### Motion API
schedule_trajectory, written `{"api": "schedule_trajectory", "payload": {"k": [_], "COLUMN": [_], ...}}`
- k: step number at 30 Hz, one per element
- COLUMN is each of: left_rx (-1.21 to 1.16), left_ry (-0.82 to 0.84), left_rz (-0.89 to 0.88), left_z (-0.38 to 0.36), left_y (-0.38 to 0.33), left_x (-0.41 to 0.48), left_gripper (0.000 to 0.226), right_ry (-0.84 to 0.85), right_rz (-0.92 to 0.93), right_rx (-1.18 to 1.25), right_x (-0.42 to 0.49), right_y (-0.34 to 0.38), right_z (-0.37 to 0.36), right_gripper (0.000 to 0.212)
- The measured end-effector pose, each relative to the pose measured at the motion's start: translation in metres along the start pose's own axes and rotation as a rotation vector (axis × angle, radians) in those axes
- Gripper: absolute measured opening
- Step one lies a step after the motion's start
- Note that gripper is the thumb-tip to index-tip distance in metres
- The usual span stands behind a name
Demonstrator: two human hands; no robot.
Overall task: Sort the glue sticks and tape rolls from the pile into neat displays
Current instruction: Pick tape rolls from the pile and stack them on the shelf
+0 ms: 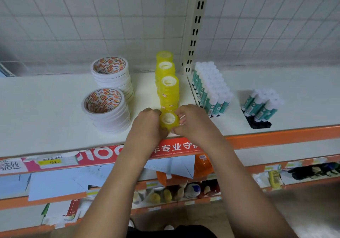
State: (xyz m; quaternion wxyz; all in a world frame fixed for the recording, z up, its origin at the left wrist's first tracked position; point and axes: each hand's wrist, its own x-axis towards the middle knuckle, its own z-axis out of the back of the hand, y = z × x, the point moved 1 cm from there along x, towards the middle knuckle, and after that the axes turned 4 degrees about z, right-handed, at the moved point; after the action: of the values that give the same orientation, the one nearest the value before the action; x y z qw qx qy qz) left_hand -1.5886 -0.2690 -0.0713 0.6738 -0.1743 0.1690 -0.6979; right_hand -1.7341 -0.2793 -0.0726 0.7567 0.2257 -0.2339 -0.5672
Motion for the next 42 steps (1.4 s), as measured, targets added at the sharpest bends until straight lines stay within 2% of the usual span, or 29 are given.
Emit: {"api": "schedule_trajectory", "payload": {"k": [7,12,16,22,26,30,37,42], "left_rx": [-0.047,-0.051,-0.092,-0.169,-0.175,-0.109,0.045,0.119], "left_ry": [-0.004,-0.010,0.000,-0.066,-0.115,-0.117,-0.045,-0.016], "left_rz": [-0.002,-0.029,-0.017,0.034,0.017,0.014,-0.005,-0.006], "left_z": [0.000,-0.002,0.001,0.006,0.007,0.005,0.005,0.000], "left_y": [0.003,0.005,0.009,0.009,0.003,0.003,0.003,0.006], "left_x": [0.013,0.020,0.021,0.027,0.038,0.043,0.057,0.069], "left_gripper": [0.024,0.020,0.024,0.046,0.041,0.039,0.019,0.020], "right_ry": [-0.072,-0.064,-0.009,-0.122,-0.166,-0.121,-0.005,0.071], "right_rz": [-0.027,-0.033,-0.070,-0.096,-0.120,-0.110,-0.082,-0.067], "right_rx": [0.048,0.065,0.114,0.028,-0.006,-0.044,-0.100,-0.138], "right_x": [0.010,0.014,0.014,0.031,0.044,0.049,0.060,0.073], "right_y": [0.001,-0.001,-0.006,-0.004,-0.003,-0.005,-0.008,-0.006], "right_z": [-0.003,-0.003,0.002,0.008,0.010,0.007,0.008,0.008], "right_gripper": [0.038,0.045,0.039,0.028,0.027,0.023,0.026,0.030]}}
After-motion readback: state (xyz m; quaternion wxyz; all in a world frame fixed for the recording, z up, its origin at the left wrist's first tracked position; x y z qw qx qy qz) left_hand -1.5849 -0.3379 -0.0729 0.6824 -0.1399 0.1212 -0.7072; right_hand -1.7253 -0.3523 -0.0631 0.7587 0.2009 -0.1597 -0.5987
